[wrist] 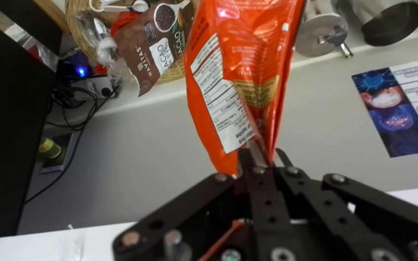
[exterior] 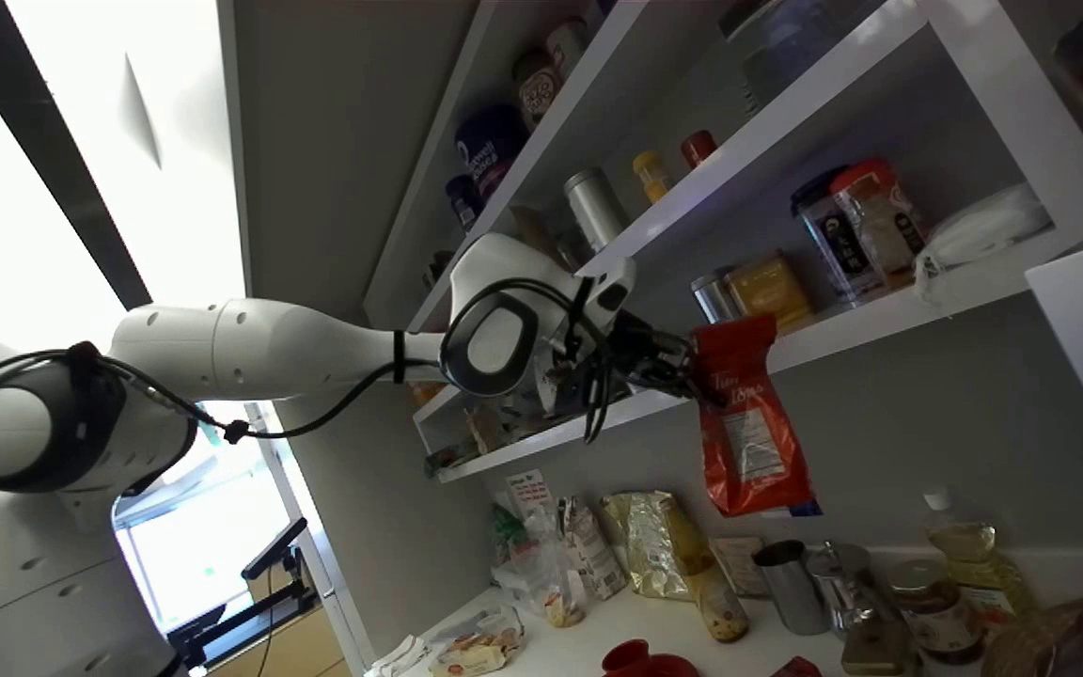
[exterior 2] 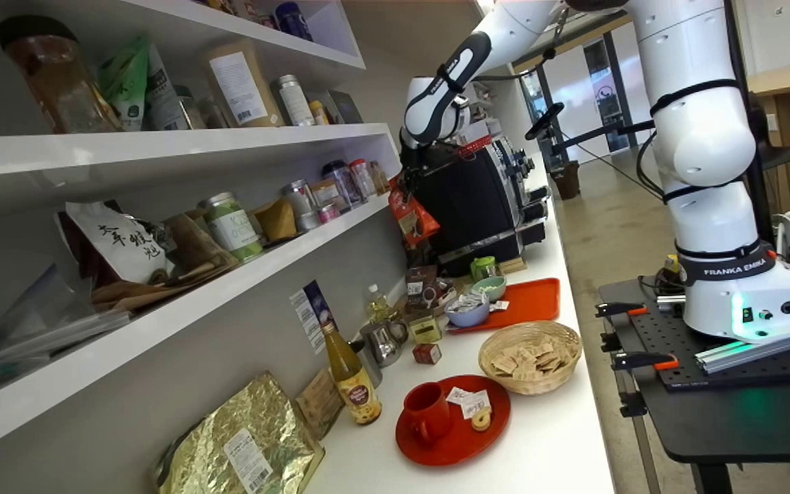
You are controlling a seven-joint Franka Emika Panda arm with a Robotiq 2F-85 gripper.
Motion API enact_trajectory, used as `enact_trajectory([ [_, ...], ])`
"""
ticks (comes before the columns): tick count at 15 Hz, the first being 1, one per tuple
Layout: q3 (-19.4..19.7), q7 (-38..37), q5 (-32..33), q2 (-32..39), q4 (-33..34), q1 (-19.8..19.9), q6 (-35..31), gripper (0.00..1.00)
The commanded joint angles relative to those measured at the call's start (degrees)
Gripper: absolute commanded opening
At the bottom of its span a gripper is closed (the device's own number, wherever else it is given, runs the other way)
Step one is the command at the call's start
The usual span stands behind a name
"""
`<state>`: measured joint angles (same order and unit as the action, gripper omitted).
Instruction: Pick up the orange tim hortons packet and put it on the lower white shelf to the right
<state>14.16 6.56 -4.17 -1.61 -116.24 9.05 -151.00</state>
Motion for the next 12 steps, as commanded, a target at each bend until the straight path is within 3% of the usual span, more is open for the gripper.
enact_trajectory([
  [1,-0.3,2.6,-5.1,5.4,11.4,1.9,5.1,0.01],
  [8,-0.9,4.9,-9.7,6.6,21.1,4.1,9.9,0.01],
  [12,-1.1,6.3,-12.4,7.8,25.5,4.7,9.5,0.01],
])
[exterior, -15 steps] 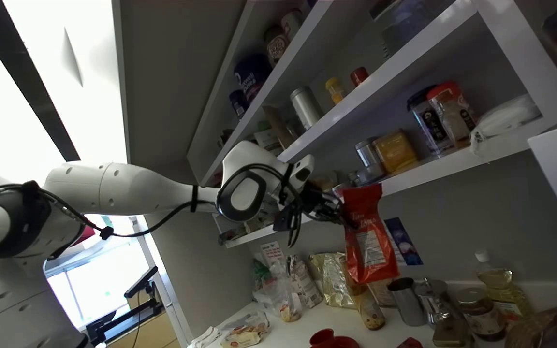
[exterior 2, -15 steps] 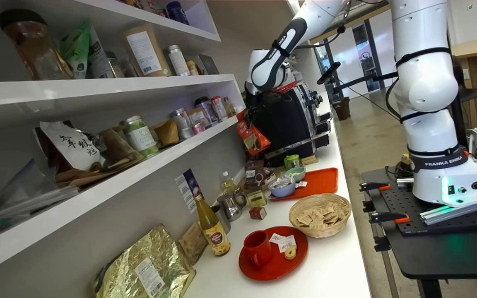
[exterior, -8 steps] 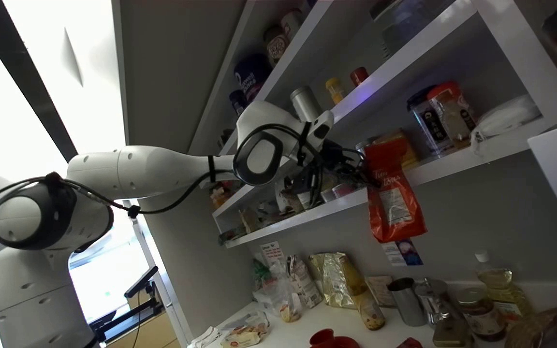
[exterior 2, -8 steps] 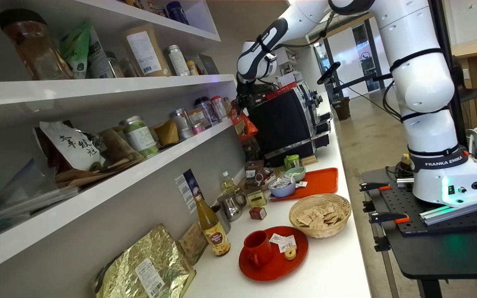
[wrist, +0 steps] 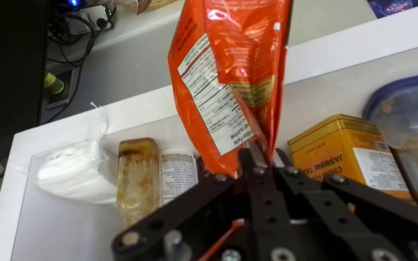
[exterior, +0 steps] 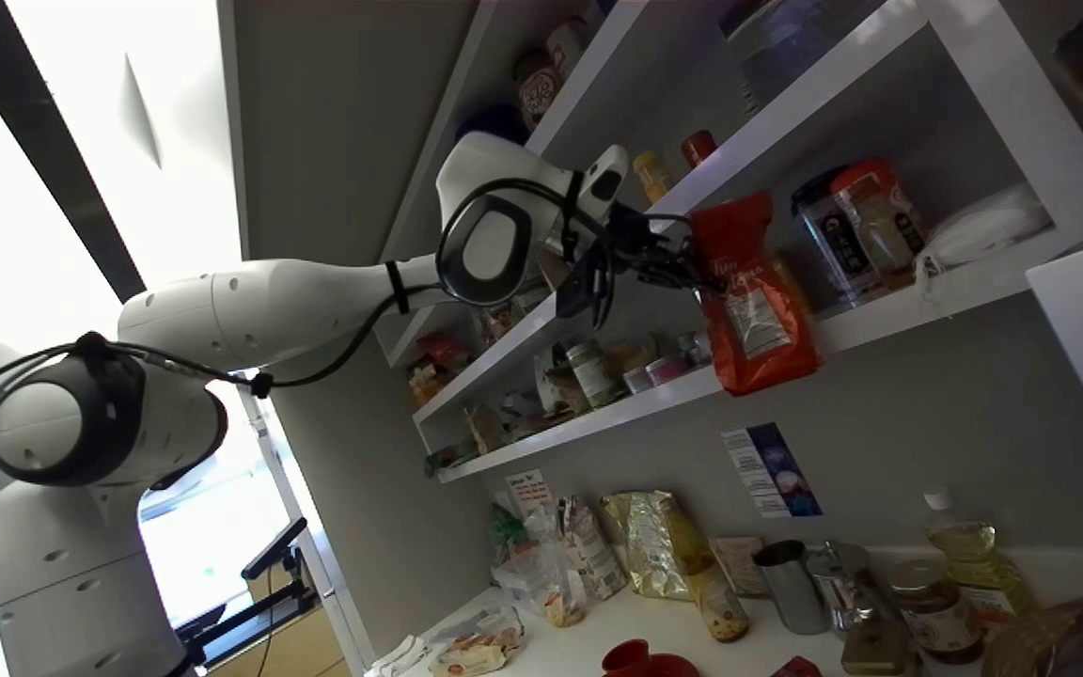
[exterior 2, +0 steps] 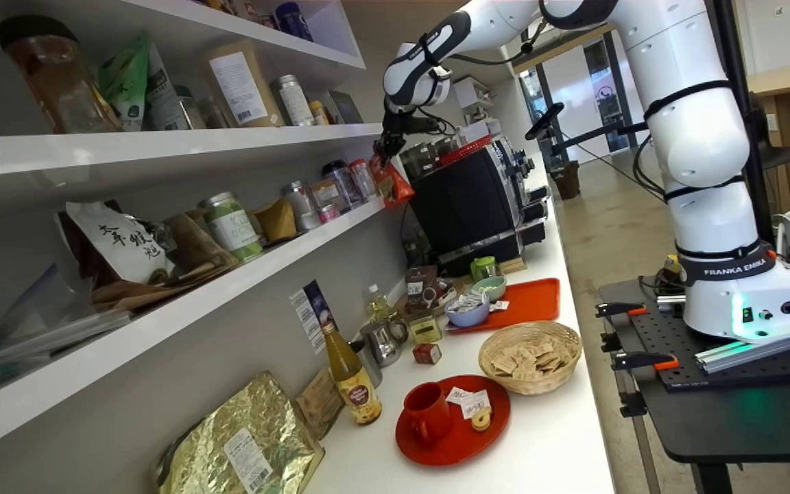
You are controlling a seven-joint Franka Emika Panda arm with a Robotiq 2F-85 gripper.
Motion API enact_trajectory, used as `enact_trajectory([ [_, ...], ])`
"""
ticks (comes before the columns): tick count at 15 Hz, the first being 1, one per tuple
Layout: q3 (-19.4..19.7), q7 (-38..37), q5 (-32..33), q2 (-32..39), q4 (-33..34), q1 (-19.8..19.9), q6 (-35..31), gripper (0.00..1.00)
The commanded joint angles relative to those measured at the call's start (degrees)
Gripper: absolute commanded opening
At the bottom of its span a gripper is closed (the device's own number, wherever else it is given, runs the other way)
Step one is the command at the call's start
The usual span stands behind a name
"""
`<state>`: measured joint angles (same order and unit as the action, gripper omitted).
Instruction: Pick up the orange tim hortons packet and put it on the lower white shelf to the right
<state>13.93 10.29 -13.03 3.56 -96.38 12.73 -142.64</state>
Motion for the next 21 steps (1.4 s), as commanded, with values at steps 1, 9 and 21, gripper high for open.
enact_trajectory([
  [1,-1.0,2.8,-4.3,2.8,6.5,1.1,0.8,0.01],
  [9,-3.3,5.5,-12.2,6.0,11.4,1.7,-3.7,0.01],
  [21,-6.4,5.1,-7.6,14.4,18.8,3.8,-1.0,0.01],
])
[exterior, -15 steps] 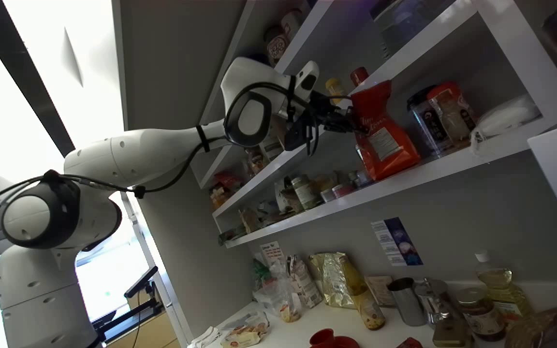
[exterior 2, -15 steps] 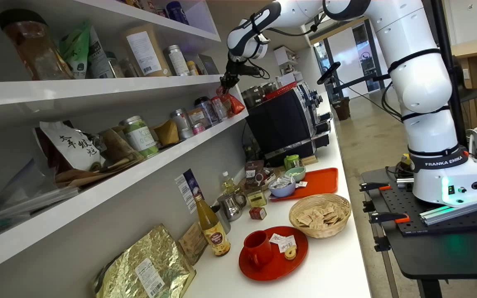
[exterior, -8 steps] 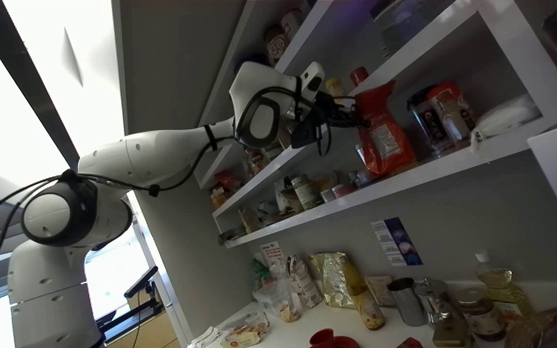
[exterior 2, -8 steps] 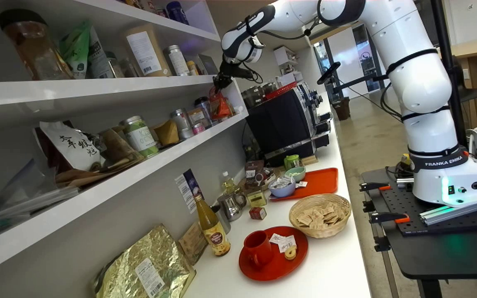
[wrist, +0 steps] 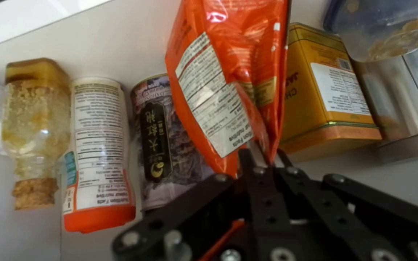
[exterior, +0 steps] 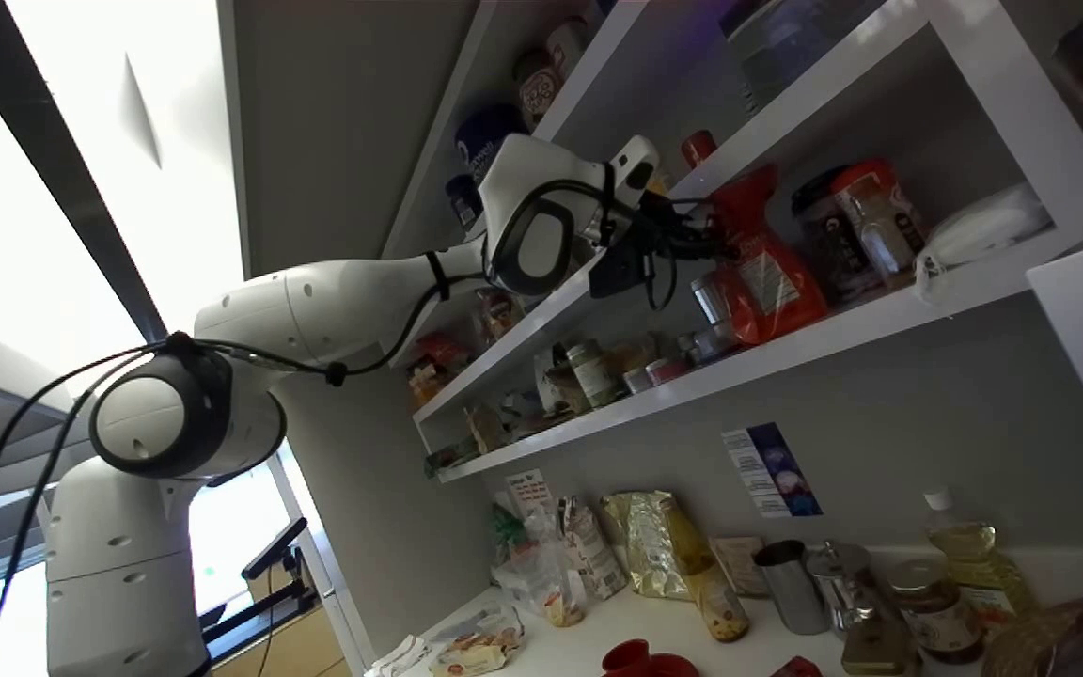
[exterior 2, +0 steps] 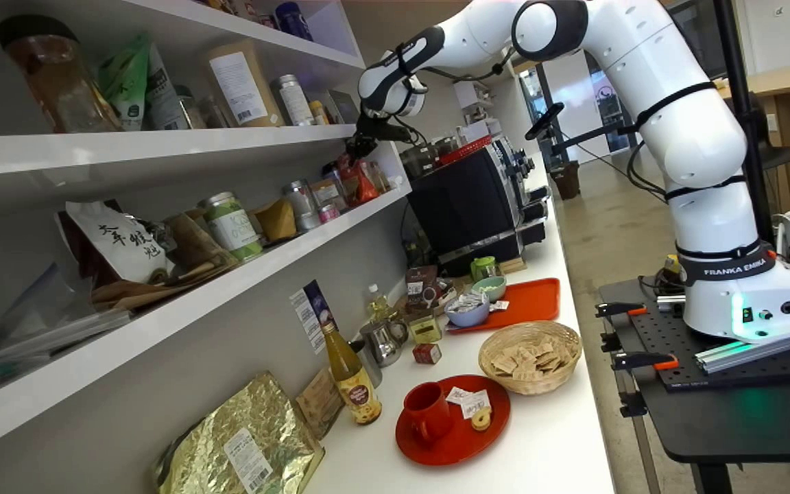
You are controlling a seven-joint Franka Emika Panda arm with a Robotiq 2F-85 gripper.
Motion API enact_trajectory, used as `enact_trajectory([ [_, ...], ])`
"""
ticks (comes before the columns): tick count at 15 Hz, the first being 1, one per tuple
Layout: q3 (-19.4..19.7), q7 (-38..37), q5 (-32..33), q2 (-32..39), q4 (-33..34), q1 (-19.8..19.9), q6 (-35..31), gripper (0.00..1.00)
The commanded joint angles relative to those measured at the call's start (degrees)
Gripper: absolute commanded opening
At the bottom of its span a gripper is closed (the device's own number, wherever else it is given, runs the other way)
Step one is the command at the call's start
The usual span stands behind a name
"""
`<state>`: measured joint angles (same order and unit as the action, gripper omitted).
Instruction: Pick up the orange tim hortons packet and put it on the lower white shelf to the right
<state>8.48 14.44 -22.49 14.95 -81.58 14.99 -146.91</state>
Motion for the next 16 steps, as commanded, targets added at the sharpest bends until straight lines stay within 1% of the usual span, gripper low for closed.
enact_trajectory([
  [1,-0.9,0.9,2.6,3.2,4.6,1.7,4.2,0.02],
  [2,-0.9,0.9,3.0,3.1,4.9,1.9,5.1,0.10],
  [3,-0.8,0.6,3.8,3.1,5.2,2.0,6.1,0.28],
  [6,-0.6,1.3,4.9,2.3,4.1,2.8,9.2,0.49],
  [7,0.2,1.9,4.5,1.5,3.0,2.5,9.5,0.57],
  [8,0.2,2.6,4.2,0.5,1.8,3.0,9.5,0.63],
  [11,0.5,5.6,3.7,-2.5,-1.8,4.2,8.4,0.87],
  [13,0.6,8.1,3.4,-5.2,-4.7,5.2,7.7,0.99],
  [16,0.9,11.4,3.2,-9.8,-9.3,6.7,7.9,1.00],
])
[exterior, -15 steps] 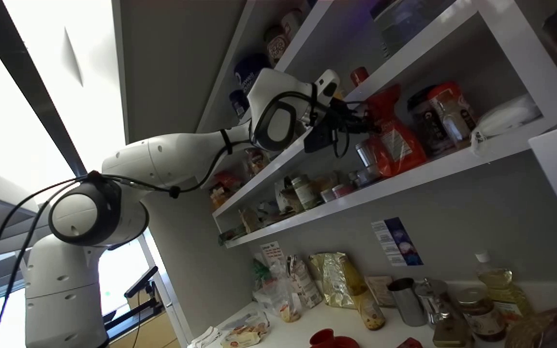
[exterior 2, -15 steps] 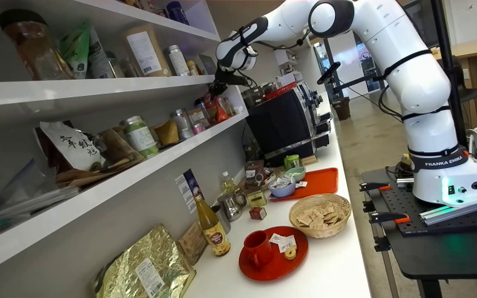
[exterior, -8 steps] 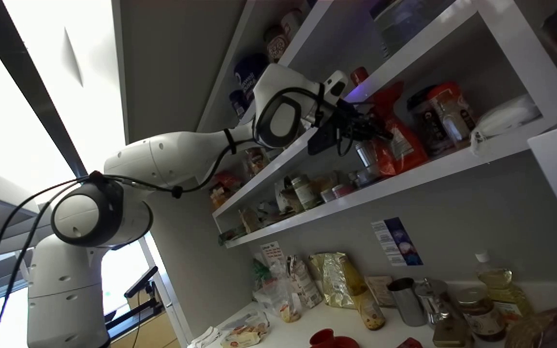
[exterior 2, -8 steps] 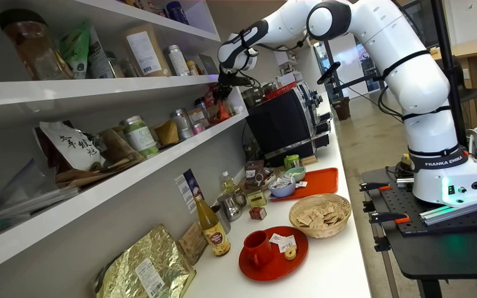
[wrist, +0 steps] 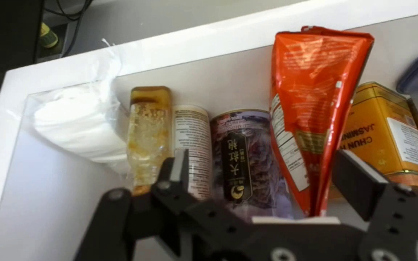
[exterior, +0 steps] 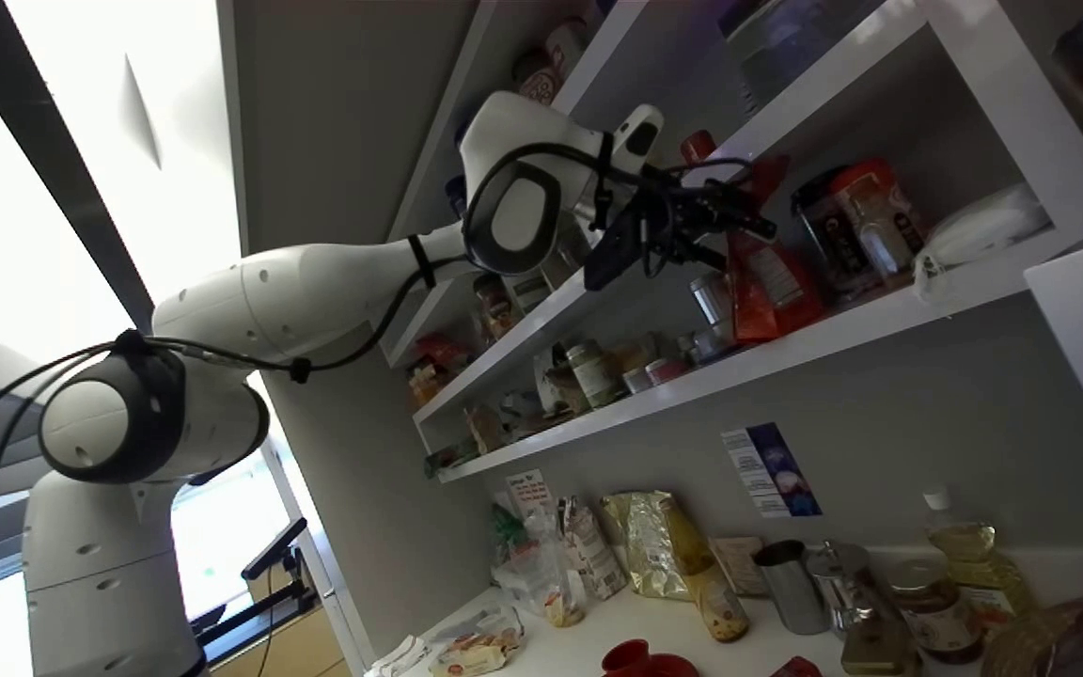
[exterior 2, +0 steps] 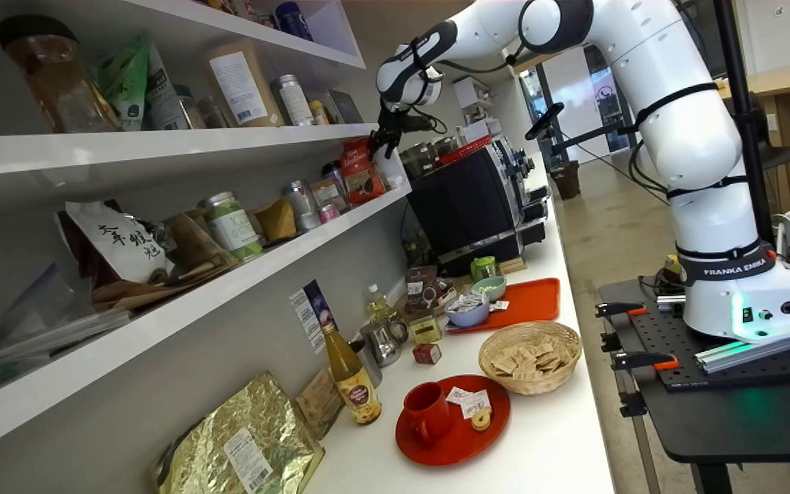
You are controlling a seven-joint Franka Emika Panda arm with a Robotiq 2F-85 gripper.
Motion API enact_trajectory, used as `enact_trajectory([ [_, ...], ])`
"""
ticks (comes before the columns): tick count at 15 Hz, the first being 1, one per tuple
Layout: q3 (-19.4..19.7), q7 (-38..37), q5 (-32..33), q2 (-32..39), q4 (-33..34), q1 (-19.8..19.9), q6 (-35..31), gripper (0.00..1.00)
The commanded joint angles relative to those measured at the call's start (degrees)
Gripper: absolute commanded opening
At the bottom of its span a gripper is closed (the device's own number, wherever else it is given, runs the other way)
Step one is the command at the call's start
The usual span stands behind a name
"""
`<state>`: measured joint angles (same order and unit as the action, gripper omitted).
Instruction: Pick up the orange tim hortons packet and put it on the lower white shelf to the right
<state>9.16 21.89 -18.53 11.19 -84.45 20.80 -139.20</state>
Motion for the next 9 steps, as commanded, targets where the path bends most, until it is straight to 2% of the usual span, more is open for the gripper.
enact_trajectory([
  [1,0.4,5.0,-0.8,-7.5,-8.0,1.3,-0.1,1.00],
  [2,1.0,5.0,-0.5,-8.1,-9.1,0.2,-0.7,1.00],
  [9,4.8,12.4,-2.7,-17.2,-18.6,-1.0,2.4,1.00],
])
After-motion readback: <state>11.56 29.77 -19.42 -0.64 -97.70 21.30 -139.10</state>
